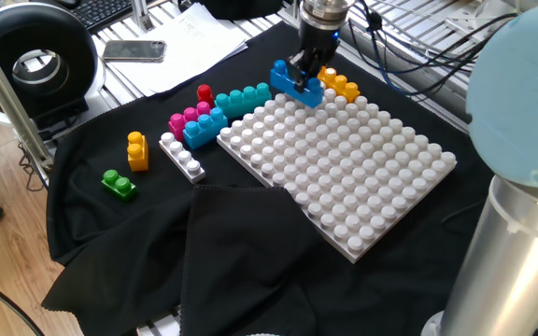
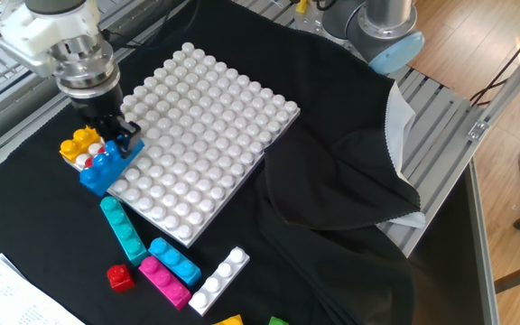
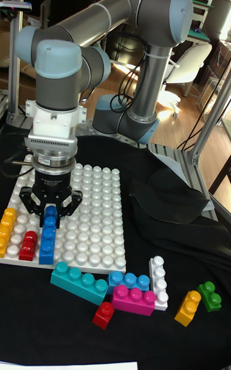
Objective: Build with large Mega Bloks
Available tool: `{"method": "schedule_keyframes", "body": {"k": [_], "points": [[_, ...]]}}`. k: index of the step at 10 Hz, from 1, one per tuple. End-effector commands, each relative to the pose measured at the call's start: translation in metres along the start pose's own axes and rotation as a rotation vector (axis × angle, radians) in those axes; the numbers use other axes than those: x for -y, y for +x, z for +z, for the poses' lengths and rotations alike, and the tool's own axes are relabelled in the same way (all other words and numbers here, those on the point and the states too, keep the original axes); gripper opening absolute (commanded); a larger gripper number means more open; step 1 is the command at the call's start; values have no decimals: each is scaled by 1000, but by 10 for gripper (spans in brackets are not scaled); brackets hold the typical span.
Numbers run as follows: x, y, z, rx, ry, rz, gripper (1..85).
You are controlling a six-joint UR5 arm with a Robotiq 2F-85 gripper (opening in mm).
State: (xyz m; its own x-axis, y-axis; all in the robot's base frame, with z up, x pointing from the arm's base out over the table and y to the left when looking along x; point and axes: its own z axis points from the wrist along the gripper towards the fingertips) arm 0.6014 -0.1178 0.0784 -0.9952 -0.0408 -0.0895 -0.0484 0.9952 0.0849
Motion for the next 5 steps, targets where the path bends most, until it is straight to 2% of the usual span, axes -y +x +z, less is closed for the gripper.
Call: {"method": "schedule_keyframes", "body": {"k": [1, 3, 5], "points": [[4, 15, 3, -22, -31, 30, 13], [10, 21, 5, -39, -31, 33, 10], [9, 22, 6, -39, -39, 27, 10]]}}
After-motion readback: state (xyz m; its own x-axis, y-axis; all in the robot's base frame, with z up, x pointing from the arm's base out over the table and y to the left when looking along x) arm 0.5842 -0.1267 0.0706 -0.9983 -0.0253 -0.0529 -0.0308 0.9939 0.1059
